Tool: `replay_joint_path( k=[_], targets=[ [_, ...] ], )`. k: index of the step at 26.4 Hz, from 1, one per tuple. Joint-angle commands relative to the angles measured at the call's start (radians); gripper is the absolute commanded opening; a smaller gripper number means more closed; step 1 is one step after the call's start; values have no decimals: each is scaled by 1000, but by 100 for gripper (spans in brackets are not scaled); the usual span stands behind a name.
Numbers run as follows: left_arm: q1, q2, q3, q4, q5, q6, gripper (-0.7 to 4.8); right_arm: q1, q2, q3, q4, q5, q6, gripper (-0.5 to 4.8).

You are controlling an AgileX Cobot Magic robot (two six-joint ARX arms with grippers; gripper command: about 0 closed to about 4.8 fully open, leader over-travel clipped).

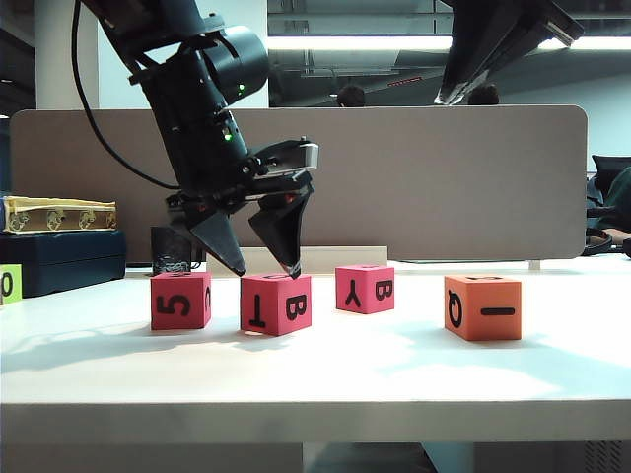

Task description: Select the appropriate blocks from the scattered letter blocks on the table and arrange them in a row to spell out "2024".

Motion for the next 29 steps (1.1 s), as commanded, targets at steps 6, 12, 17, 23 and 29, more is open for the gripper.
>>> replay_joint_path(
  k=[6, 12, 17, 23, 29],
  targets=[
    [-40, 51, 4, 51, 2, -32, 394, 0, -3, 6, -14, -16, -2, -5],
    [-49, 66, 4, 110, -69, -92, 321, 0, -3, 6, -14, -15, -2, -5],
    [-49, 66, 4, 155, -129, -143, 314, 0, -3, 6, -14, -15, -3, -5],
    [-49, 66, 5, 196, -180, -166, 213, 0, -3, 6, -14, -13, -3, -5],
    [-48, 66, 5, 213, -209, -168, 213, 0, -3, 6, -11, -13, -3, -5]
  ],
)
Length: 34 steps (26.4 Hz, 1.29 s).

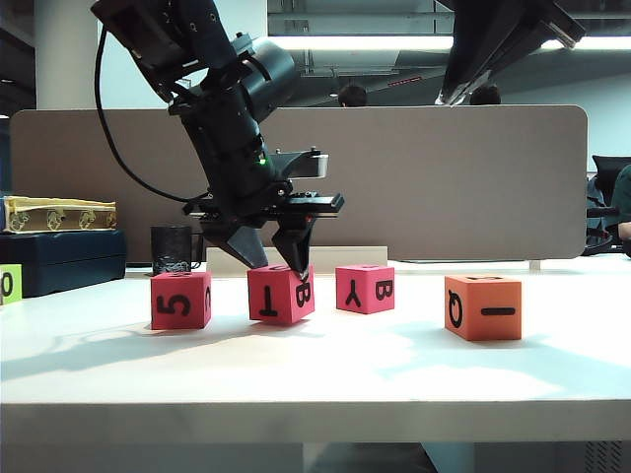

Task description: Select the appropriate blocks from the scattered letter blocks on the table and arrange them in a row to spell out "2024".

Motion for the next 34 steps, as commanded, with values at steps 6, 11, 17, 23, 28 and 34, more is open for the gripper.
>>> replay_joint_path(
  k=[6, 11, 17, 23, 28, 34],
  targets=[
    [1, -3, 5, -10, -71, -52, 213, 0, -3, 5, 5, -3, -3, -5],
    [1, -3, 5, -33, -71, -135, 213, 0, -3, 5, 2, -3, -3, -5],
    [10, -3, 5, -35, -71, -191, 213, 0, -3, 5, 1, -3, -3, -5],
    [24, -3, 5, -38, -116, -254, 213, 0, -3, 5, 2, -2, -3, -5],
    [24, -3, 5, -32, -115, -288, 213, 0, -3, 5, 2, -2, -3, -5],
    [24, -3, 5, -32, -115, -340, 213, 0, -3, 5, 2, -2, -3, -5]
  ],
)
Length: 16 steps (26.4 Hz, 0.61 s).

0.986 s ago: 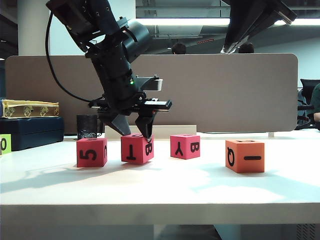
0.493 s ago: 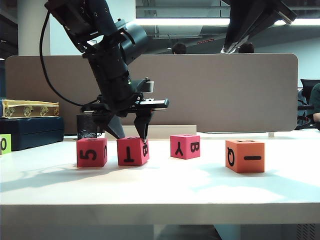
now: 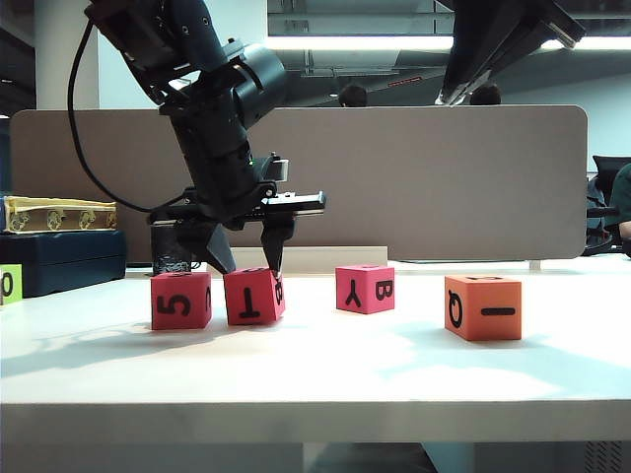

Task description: Select the appropriate blocks from the scattered letter blocks on the table and arrange them in a row to spell out "2024".

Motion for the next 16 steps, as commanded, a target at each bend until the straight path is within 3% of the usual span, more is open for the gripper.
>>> replay_joint_path(
  k=[1, 5, 8, 16],
  targets=[
    [-1, -3, 4, 6, -5, -29, 213, 0, -3, 5, 2, -2, -3, -5],
    [-1, -3, 4, 6, -5, -28, 225, 0, -3, 5, 1, -2, -3, -5],
    [-1, -3, 4, 6, -5, -28, 321, 0, -3, 5, 1, -2, -3, -5],
    [-2, -6, 6, 49, 3, -14, 396, 0, -3, 5, 2, -2, -3, -5]
  ],
)
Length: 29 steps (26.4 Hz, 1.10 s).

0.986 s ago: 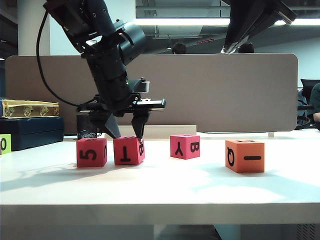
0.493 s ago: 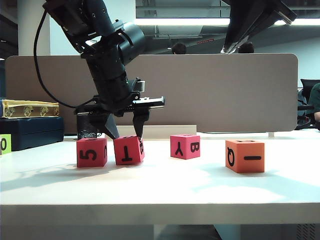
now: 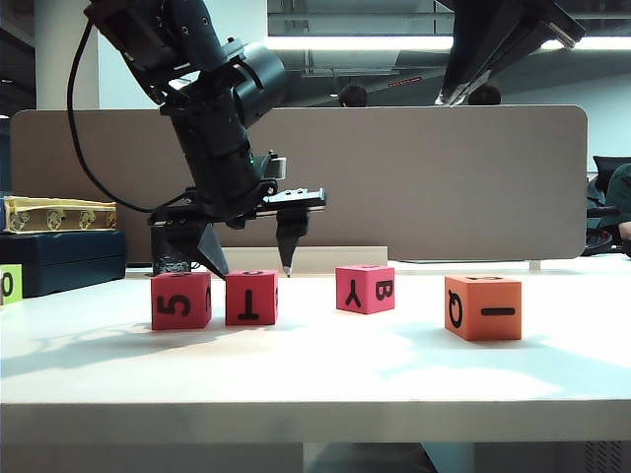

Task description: Select the appropriate blocks from the scattered letter blocks on the table and arrange them in a row to spell out "2024".

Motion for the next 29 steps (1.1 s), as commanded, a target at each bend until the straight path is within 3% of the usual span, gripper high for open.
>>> replay_joint_path(
  k=[1, 6, 12, 18, 22, 26, 29],
  targets=[
    [-2, -8, 9, 34, 4, 20, 401, 0, -3, 5, 2, -2, -3, -5],
    [-3, -10, 89, -13, 25, 103, 401, 0, -3, 5, 2, -2, -3, -5],
    [-3, -9, 218, -96, 169, 330, 400, 0, -4, 6, 2, 0, -21, -5],
    [-3, -8, 224, -130, 221, 467, 400, 0, -6, 7, 1, 34, -22, -5],
    [-14, -8, 224, -155, 273, 480, 400, 0, -5, 6, -11, 121, -22, -5],
    [-41, -8, 223, -199, 389, 468, 400, -2, -5, 6, -16, 182, -21, -5],
    [-70, -10, 224, -218, 370, 477, 400, -2, -1, 5, -22, 201, -21, -5]
  ],
)
